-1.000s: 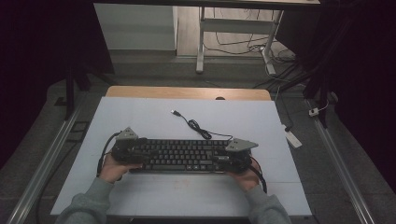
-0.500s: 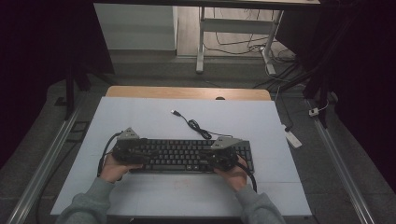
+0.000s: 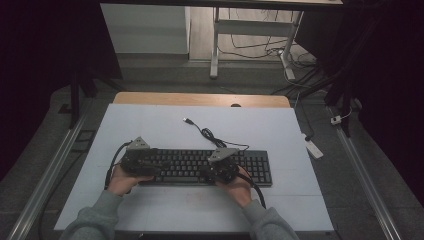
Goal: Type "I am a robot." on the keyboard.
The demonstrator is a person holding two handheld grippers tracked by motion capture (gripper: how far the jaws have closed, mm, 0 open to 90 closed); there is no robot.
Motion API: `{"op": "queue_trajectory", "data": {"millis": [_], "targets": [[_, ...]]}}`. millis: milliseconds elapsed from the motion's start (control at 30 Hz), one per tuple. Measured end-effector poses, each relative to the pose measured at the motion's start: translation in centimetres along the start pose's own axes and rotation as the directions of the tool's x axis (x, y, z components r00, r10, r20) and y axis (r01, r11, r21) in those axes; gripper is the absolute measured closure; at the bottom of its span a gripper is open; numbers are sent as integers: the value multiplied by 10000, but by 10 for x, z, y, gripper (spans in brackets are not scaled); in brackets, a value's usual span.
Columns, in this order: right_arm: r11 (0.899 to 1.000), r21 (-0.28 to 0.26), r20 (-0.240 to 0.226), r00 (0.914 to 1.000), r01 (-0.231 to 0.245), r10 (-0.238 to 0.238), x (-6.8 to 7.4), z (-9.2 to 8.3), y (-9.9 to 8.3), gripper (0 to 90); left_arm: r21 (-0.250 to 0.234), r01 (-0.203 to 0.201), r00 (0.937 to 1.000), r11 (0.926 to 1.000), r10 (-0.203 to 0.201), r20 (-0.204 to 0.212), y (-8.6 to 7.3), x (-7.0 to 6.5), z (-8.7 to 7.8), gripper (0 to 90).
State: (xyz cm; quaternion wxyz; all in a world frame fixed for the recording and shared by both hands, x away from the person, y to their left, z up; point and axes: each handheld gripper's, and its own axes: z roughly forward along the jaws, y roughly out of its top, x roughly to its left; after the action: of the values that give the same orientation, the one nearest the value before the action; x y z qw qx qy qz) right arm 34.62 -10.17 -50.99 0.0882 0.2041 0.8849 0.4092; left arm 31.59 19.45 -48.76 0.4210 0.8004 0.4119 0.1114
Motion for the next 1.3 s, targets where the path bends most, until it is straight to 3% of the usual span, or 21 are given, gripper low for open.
{"op": "queue_trajectory", "data": {"millis": [533,667,900,1133,1300], "targets": [[9977,639,251,9994,237,-254,3,8,-1,895,15,-11,10000,10000,11,-30,-1,0,-1,263],[9987,447,265,9993,247,-259,4,6,-1,895,16,-59,10000,10000,59,-40,-1,0,-1,262],[9980,-636,418,9991,-1,28,-4,-15,-2,891,-29,-72,10000,10000,72,-68,-1,0,-2,262],[9929,-1025,1070,9917,-603,713,-17,-41,-19,647,-9,-94,9999,10000,94,-76,-2,-1,-2,260],[9890,-1234,1255,9874,-814,969,-24,-55,-30,577,-3,-119,9999,9999,119,-124,-2,-1,-2,259]]}}
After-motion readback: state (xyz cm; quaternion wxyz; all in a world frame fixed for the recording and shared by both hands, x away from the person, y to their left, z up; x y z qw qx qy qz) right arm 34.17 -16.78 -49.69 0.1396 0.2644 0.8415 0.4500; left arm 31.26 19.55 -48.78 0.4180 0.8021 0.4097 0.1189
